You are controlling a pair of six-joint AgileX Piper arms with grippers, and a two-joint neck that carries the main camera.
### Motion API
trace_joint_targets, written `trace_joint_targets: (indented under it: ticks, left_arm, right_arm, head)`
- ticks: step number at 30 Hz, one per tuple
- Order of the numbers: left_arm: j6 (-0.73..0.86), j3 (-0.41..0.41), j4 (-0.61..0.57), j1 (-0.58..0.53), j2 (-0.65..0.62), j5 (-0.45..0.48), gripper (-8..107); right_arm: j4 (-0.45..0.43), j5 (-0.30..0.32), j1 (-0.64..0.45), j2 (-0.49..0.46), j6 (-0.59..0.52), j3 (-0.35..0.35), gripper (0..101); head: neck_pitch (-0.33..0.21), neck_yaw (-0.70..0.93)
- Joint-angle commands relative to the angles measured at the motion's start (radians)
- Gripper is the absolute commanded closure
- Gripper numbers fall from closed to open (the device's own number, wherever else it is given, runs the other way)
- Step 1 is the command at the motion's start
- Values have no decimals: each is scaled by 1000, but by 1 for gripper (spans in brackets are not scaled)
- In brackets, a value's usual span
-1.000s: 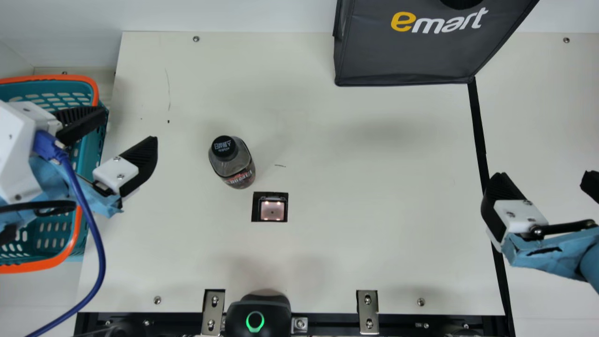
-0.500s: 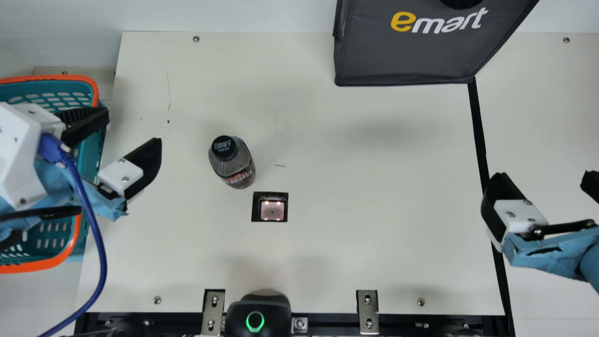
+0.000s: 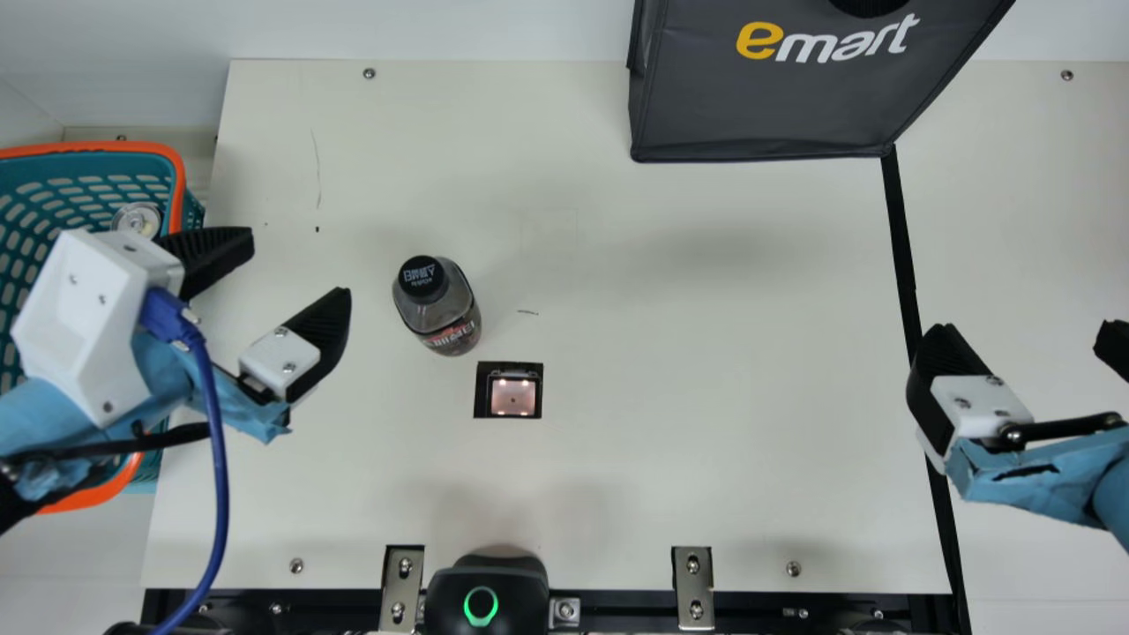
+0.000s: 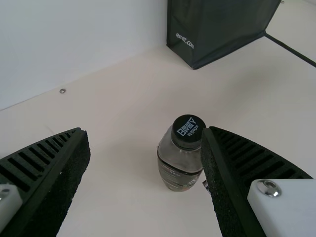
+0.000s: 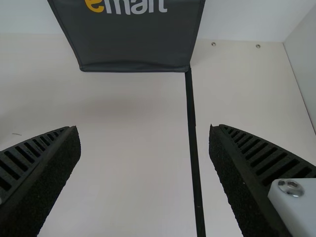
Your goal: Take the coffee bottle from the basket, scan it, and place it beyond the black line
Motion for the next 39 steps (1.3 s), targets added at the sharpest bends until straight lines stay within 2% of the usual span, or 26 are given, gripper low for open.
trace_joint_targets:
  ticks: [1, 13, 21, 39]
  left_arm:
    - [-22, 8, 17, -38, 4, -41, 9]
    - [-139, 44, 118, -205, 57, -204, 9]
    - [-223, 60, 194, -287, 87, -281, 9]
    - [-416, 114, 400, -357, 86, -377, 9]
  right_arm:
    - [0, 0, 0, 0, 0, 0, 10]
    - [0, 0, 0, 0, 0, 0, 10]
    - [0, 0, 0, 0, 0, 0, 10]
    - [0, 0, 0, 0, 0, 0, 10]
  head:
    - [-27, 2]
    - [-27, 2]
    - [-27, 2]
    - [-27, 2]
